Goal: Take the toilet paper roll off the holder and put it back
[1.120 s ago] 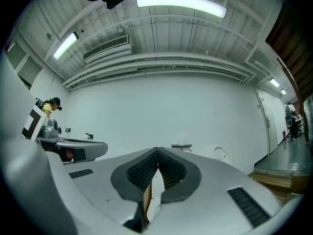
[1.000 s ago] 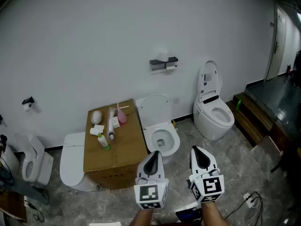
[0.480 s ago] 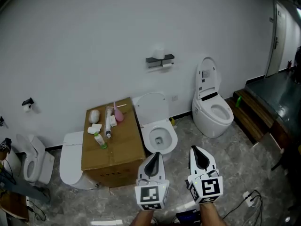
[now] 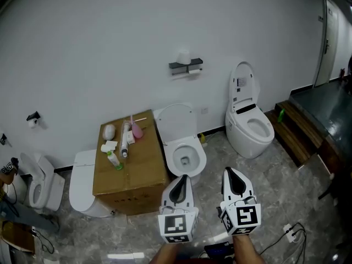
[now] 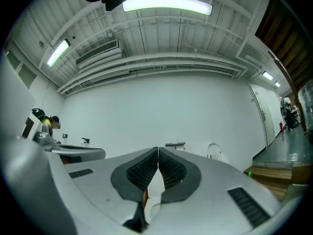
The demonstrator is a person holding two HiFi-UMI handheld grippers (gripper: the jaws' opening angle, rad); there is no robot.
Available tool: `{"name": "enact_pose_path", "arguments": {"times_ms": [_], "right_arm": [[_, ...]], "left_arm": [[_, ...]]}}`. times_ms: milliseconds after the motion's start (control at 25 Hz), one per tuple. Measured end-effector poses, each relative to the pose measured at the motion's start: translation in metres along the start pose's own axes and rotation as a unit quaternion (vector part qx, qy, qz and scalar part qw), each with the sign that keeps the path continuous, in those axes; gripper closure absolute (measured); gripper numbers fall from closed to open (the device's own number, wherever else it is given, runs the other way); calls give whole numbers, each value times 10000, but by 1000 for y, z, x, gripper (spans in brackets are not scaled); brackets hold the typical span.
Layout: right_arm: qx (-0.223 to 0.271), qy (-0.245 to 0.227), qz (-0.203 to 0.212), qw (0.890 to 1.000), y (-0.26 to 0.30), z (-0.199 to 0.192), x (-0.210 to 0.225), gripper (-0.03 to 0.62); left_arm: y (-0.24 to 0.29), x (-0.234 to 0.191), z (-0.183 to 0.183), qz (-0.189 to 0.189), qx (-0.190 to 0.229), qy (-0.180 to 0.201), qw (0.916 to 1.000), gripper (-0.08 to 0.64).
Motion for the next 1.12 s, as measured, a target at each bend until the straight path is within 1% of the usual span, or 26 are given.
{"name": "enact_pose_path", "arguments": {"times_ms": [160,320,400,520,680,840,1000,1120], "right_arm": [[8,-20,8,10000,28,-4,-6,575],[26,-119,25,9999,70,-10,-17,575],[28,-158,16,9999,94,-10,-24,575],[1,-151,-49,9999,131,-13,-38,575],[-60,-182,-81,9998,177,-16,-59,575],[-20,-178,-184,9997,219,-16,-71,575],[37,-209,-274,9994,250,-18,-83,575],[55,-228,-305,9993,268,-19,-86,575]], "left_arm": [[22,-20,-5,-40,47,-65,10000,549],[52,-52,-6,-82,60,-202,9997,549],[69,-71,-5,-114,65,-182,9997,549],[93,-102,-8,-192,36,-41,9998,549],[123,-146,-7,-267,25,-121,9996,549],[151,-187,-4,-326,85,-231,9992,549],[172,-217,-3,-425,153,-189,9988,549],[186,-231,-2,-450,184,-190,9986,549]]}}
Point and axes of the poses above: the fingertips, and each gripper's own axes: y forward along the fingers, x to its right, z out of its top, the point moved 10 cm from there along -y, backward along the fingers, and after that the axes turned 14 degrees about -z, right-handed, at the moved point
